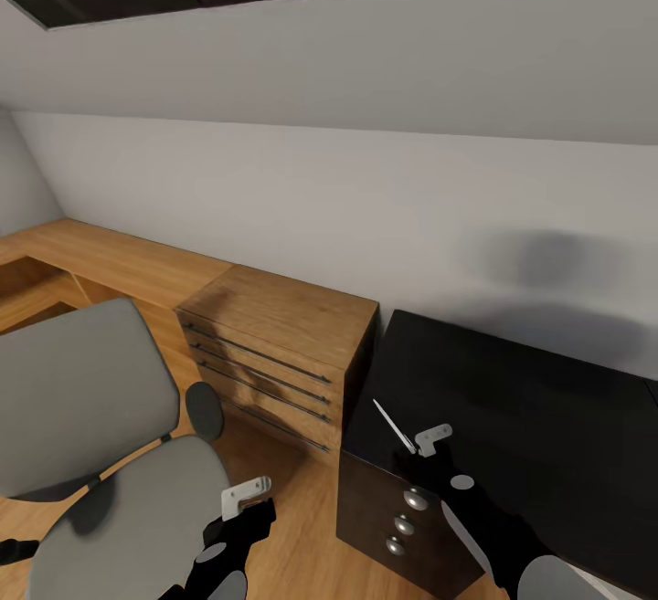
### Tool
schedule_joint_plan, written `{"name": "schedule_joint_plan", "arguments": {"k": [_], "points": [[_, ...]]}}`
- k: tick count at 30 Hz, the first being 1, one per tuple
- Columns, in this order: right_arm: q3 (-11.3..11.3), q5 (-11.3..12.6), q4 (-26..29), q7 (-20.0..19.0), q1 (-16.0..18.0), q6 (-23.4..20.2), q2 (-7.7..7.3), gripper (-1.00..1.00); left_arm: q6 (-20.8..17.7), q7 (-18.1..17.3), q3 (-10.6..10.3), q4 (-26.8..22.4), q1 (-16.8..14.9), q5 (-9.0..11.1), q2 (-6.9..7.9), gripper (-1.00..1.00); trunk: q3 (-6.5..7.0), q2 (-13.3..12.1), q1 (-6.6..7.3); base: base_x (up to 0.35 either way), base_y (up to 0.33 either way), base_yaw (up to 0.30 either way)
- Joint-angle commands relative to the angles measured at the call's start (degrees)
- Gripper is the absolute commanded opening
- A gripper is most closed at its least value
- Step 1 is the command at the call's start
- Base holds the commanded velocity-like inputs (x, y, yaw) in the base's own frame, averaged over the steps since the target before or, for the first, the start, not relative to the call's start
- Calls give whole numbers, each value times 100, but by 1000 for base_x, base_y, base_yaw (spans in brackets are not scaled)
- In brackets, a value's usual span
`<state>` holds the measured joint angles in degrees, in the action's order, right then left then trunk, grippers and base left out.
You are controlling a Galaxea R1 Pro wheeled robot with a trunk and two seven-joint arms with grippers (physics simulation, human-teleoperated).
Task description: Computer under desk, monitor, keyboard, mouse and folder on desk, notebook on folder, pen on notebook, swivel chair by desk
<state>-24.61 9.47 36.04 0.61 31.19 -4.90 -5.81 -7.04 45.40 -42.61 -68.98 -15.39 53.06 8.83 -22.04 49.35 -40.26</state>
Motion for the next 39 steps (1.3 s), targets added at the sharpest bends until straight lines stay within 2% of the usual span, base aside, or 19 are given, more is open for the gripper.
{"name": "schedule_joint_plan", "arguments": {"k": [1,19,23,39], "points": [[-35,38,-396,9,1,-46,-8,100,-26,39,-17,-10,-8,11,5,100,-8,4,-2,0,0,0],[-35,30,-387,9,1,-46,-8,100,-26,39,-22,-10,-8,11,2,100,-8,4,-2,28,0,0],[-35,31,-387,9,1,-46,-8,100,-26,39,-117,-10,-8,11,-1,100,-8,4,-2,11,0,0],[-35,29,-388,9,1,-44,-8,100,-26,39,-142,-10,-8,11,5,100,-8,4,-2,49,0,0]]}}
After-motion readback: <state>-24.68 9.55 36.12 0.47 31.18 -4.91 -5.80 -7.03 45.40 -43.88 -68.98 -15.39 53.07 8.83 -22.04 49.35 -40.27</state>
